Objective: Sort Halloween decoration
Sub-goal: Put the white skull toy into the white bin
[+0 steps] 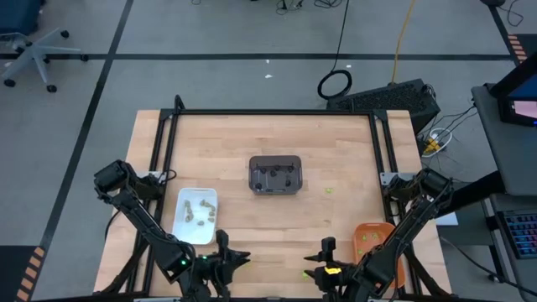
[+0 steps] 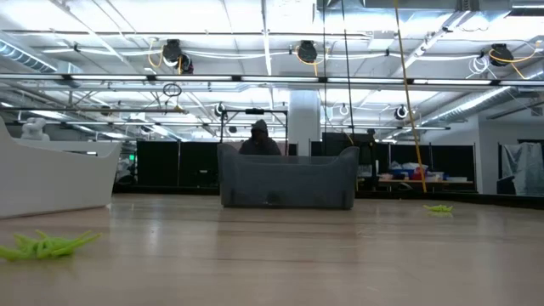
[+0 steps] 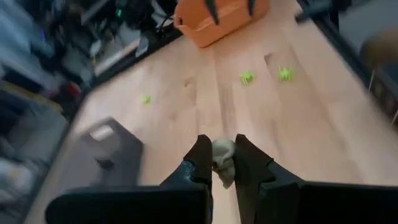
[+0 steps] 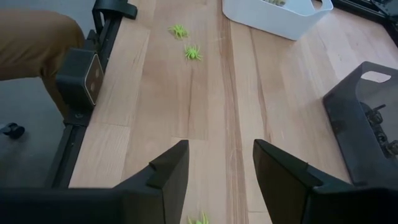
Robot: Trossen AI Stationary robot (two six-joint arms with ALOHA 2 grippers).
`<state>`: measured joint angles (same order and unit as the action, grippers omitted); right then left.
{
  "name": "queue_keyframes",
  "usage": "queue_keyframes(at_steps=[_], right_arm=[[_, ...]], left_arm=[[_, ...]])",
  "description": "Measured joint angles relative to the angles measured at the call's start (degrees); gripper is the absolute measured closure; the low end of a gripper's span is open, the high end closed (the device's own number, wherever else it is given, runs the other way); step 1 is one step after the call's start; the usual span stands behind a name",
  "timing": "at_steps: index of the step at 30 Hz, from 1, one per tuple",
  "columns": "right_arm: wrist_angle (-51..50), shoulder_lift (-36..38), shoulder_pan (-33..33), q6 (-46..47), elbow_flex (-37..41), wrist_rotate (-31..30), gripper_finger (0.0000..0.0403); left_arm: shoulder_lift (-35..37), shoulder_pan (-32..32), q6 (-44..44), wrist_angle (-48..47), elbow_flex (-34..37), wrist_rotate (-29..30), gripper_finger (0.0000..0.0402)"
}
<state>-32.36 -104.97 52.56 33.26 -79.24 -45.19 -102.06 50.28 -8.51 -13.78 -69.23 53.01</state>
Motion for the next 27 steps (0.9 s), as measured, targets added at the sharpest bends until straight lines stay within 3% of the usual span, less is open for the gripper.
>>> queue_keyframes(at_steps=[8, 12, 17, 22, 27], right_arm=[[0.0, 0.0, -0.1, -0.4, 0.0, 0.0, 0.0236], [0.0, 0.0, -0.1, -0.5, 0.0, 0.0, 0.0236], [0.0, 0.0, -0.1, -1.5, 0.0, 0.0, 0.0236], [0.0, 0.0, -0.8, -2.7, 0.0, 0.0, 0.0236], [0.0, 0.0, -2.1, -3.0, 0.0, 0.0, 0.0236]], left_arm=[[0.0, 0.0, 26.4, -0.1, 0.0, 2.7, 0.0358], [0.0, 0.0, 34.2, -0.2, 0.0, 5.1, 0.0351], [1.6, 0.0, 34.5, -1.3, 0.0, 13.6, 0.0349], [10.2, -1.0, 32.7, -4.2, 0.0, 10.3, 0.0347], [20.5, -2.7, 26.8, -13.1, -0.1, 5.2, 0.0352]])
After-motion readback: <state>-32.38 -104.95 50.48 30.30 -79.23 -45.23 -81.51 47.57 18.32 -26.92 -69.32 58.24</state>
